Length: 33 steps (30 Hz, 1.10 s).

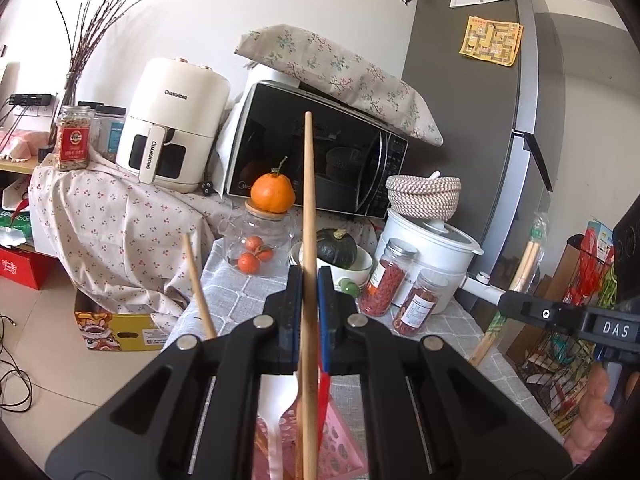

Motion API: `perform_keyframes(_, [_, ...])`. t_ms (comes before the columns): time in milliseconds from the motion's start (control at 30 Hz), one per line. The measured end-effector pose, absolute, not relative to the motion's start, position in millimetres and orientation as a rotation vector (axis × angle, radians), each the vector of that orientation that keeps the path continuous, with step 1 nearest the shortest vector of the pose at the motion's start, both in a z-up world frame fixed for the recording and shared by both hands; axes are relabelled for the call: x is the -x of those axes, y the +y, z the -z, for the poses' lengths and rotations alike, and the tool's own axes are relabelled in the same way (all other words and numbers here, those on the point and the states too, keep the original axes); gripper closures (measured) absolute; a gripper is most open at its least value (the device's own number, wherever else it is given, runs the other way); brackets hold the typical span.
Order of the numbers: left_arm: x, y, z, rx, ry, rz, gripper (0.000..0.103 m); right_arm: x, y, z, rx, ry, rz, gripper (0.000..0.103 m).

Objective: Organize utensils
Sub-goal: 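Carry both held chopsticks to the pink holder and lower them into it, then open the left tool to release its chopstick while the right tool releases its chopstick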

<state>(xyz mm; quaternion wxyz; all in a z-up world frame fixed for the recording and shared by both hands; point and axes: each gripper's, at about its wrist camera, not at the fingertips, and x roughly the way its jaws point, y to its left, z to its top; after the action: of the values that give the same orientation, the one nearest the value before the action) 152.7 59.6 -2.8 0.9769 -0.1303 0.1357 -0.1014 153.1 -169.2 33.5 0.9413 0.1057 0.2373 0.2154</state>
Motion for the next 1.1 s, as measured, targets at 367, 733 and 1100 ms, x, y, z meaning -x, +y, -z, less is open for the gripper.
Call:
perform_keyframes(367, [-146, 58, 5, 0.217, 0.224, 0.118, 0.095, -146, -164, -39, -0.201, 0.456, -0.439, 0.098])
perform_keyframes(733, [-142, 44, 22, 0.119, 0.229, 0.091, 0.095, -143, -165, -44, -0.210, 0.441, -0.441, 0.098])
perform_keyframes(1100, [-129, 69, 4, 0.283, 0.434, 0.088, 0.069, -140, -163, -51, -0.217, 0.415, -0.447, 0.098])
